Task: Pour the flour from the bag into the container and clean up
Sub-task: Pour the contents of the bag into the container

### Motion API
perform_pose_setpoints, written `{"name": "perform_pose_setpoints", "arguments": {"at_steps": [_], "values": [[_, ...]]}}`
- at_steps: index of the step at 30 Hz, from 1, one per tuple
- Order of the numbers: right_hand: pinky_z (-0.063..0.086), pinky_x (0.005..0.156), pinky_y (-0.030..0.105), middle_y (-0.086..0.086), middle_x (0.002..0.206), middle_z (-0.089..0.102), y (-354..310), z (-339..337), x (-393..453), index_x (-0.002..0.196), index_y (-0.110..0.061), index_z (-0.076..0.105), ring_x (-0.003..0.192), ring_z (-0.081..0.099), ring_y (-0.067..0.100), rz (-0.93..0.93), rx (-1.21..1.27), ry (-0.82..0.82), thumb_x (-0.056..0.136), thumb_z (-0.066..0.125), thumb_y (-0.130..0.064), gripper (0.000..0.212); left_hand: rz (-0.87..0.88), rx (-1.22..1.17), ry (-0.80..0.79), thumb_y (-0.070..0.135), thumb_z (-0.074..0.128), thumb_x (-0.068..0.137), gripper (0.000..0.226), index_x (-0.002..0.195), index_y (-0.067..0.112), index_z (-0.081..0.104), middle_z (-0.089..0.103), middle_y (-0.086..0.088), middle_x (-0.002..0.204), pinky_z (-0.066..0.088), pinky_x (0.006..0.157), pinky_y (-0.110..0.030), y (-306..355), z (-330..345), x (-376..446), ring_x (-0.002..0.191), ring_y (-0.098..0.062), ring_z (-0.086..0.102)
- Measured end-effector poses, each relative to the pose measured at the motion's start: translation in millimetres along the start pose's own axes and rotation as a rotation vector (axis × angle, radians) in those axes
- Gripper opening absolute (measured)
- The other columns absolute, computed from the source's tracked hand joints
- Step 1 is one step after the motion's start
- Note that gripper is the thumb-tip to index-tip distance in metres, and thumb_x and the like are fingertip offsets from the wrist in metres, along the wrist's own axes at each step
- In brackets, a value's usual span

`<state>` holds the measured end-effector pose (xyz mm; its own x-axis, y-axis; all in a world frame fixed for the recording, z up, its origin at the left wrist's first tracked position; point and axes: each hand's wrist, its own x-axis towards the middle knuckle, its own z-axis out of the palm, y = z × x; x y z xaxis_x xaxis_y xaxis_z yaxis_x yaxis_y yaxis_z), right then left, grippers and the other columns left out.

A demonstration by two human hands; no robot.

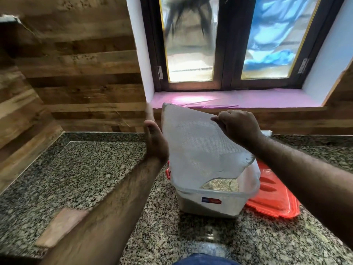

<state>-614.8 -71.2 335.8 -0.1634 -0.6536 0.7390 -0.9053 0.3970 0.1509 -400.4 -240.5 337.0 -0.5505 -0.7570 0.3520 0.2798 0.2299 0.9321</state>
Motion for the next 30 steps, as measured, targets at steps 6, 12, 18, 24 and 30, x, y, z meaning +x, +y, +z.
{"name": "perform_pose_setpoints", "arguments": {"at_steps": [6,12,18,24,30], "values": [[0.031,0.055,0.024,0.0,0.057,0.049,1,-3,-6,0.071,-0.014,0.06,0.049,0.04,0.014,-0.01,-0.002,0.039,0.11,0.057,-0.039,0.046,-0.027,0.016,-0.146,0.109,0.01,0.064,0.137,0.173,0.026,0.012,0.014,0.008,0.18,0.031,0.126,-0.019,18,1,-7,0.159,-0.003,0.026],[0.03,0.053,0.024,0.002,0.057,0.053,-2,-7,-10,0.073,-0.015,0.06,0.049,0.041,0.014,-0.036,-0.031,0.077,0.108,0.062,-0.036,0.042,0.005,0.027,-0.302,0.11,0.013,0.061,0.139,0.173,0.028,0.015,0.035,0.008,0.174,0.043,0.112,-0.012,14,-3,-8,0.148,0.009,0.042],[0.033,0.051,0.025,0.004,0.058,0.055,-5,-12,-10,0.074,-0.015,0.06,0.048,0.049,0.02,-0.04,-0.038,0.112,0.11,0.061,-0.038,0.043,0.136,0.097,-0.281,0.097,0.009,0.079,0.121,0.174,0.021,0.003,0.042,0.015,0.17,0.039,0.126,-0.034,22,-9,-8,0.154,-0.004,0.041],[0.033,0.05,0.027,0.005,0.056,0.055,-4,-22,-5,0.071,-0.016,0.055,0.045,0.051,0.026,-0.024,-0.068,0.151,0.111,0.061,-0.039,0.046,0.158,-0.018,-0.23,0.091,0.009,0.081,0.118,0.173,0.019,0.004,0.033,0.014,0.17,0.044,0.112,-0.014,34,-7,3,0.143,0.012,0.046],[0.045,0.048,0.028,0.004,0.057,0.055,-3,-31,-1,0.076,-0.012,0.061,0.045,0.048,0.02,0.013,0.026,0.104,0.112,0.055,-0.041,0.047,-0.05,-0.001,-0.168,0.102,0.02,0.073,0.119,0.168,0.031,0.029,0.05,-0.003,0.165,0.056,0.107,-0.026,16,-6,6,0.139,-0.009,0.059]]}}
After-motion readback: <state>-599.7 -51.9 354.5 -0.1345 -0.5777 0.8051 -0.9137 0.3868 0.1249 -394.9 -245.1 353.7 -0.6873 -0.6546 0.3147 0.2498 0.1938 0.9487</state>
